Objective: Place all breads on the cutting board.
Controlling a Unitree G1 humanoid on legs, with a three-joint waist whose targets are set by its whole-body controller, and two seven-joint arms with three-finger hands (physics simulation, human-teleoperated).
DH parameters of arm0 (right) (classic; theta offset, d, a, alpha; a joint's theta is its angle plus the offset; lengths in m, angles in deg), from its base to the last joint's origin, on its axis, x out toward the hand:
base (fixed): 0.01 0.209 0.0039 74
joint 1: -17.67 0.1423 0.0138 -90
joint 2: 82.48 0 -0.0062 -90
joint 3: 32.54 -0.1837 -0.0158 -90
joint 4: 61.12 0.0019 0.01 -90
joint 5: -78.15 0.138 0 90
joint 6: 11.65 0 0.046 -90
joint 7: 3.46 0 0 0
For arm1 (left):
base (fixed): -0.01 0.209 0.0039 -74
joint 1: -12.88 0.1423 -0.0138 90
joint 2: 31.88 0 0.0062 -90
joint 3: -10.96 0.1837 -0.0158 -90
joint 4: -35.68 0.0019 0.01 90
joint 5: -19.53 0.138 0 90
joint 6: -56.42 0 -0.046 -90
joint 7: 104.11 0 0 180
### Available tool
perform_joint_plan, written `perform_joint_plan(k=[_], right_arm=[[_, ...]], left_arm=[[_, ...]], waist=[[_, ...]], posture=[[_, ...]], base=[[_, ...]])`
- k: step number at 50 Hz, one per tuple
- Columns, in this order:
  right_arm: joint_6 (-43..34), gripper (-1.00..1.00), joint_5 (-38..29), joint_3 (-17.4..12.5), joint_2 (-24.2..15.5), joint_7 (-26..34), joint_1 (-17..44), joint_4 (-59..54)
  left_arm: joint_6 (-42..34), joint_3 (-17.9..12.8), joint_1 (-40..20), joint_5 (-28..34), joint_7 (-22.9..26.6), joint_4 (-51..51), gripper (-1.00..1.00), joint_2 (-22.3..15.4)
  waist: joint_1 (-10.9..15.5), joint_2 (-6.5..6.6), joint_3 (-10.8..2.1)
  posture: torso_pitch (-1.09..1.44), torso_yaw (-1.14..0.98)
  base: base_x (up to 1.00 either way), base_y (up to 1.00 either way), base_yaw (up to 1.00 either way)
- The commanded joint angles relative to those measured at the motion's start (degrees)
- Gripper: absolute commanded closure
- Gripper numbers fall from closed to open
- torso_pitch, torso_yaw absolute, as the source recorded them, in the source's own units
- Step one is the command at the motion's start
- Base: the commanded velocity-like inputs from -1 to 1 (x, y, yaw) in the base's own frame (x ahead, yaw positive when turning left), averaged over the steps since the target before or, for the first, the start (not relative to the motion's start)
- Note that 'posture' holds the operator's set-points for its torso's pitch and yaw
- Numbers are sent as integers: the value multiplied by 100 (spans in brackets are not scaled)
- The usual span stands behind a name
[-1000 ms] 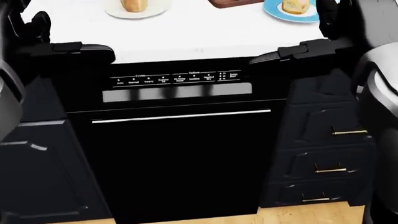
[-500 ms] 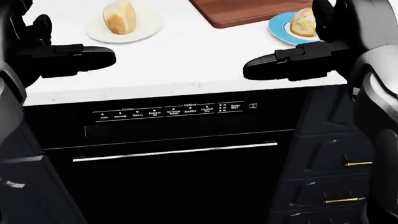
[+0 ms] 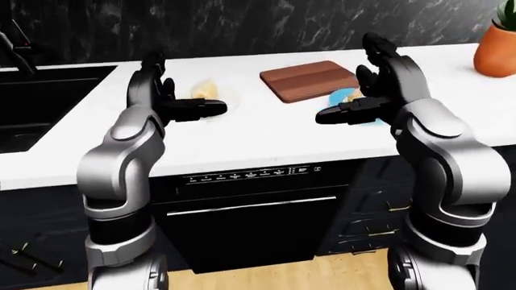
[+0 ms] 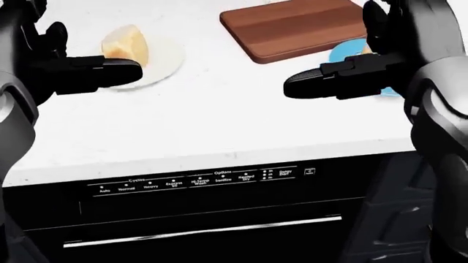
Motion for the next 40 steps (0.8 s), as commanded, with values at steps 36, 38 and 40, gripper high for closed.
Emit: perform_joint_plan(k=[36,38,40], right_arm=[[196,-100,4,-198,-185,-110,274,190],[197,-100,4,-210,-178,-120,303,172],[272,-100,6,-220,-136,-157,261,137]], left_arm=[[182,114,-378,25,40,-192,-100,58],[127,118,-406,16,27,-228,-100,70],[221,139,-291,50,46,-218,-100,90]], waist=[[39,-478,-141],[76,-730,-303],[26,-629,-99]], posture=[[0,0],[0,0],[0,0]], base=[[23,-1,0],[28,-21,0],[21,-6,0]])
